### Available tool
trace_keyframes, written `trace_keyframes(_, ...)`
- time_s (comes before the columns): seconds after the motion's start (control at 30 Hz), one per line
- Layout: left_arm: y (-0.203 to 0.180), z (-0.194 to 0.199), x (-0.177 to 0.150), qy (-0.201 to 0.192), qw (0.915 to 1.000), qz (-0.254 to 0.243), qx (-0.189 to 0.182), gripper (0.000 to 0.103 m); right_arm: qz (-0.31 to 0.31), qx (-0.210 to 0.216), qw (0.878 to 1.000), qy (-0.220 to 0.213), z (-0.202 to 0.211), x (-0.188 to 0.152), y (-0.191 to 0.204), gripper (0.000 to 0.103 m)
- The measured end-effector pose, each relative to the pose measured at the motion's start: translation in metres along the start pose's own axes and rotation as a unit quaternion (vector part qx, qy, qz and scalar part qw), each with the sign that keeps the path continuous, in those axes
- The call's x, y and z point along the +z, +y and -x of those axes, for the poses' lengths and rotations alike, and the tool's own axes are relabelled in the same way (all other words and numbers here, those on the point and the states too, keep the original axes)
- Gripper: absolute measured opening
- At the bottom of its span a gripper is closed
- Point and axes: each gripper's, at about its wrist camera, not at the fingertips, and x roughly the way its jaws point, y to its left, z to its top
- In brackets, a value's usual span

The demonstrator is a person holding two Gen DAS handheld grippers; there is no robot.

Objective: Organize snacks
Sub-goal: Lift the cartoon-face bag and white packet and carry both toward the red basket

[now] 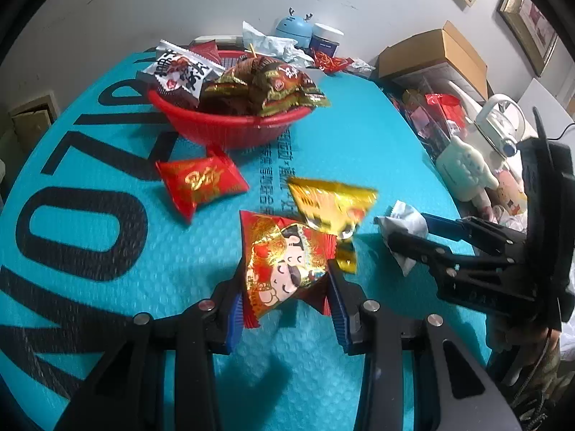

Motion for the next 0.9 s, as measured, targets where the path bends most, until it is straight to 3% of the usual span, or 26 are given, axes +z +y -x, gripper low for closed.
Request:
trace_keyframes(0.47, 0.002, -0.012, -0.023, 0.033, 0.9994, 0.010, -0.002, 0.039, 0.029, 0.001, 1.000, 0.009, 0.003, -0.025, 0.016, 0.060)
trace_keyframes(0.9, -0.024, -0.023, -0.022, 0.021, 0.9962, -0.065, 0.054, 0.044, 0.043, -0.010, 0.999, -0.011, 0.006, -0.033, 0.023, 0.055)
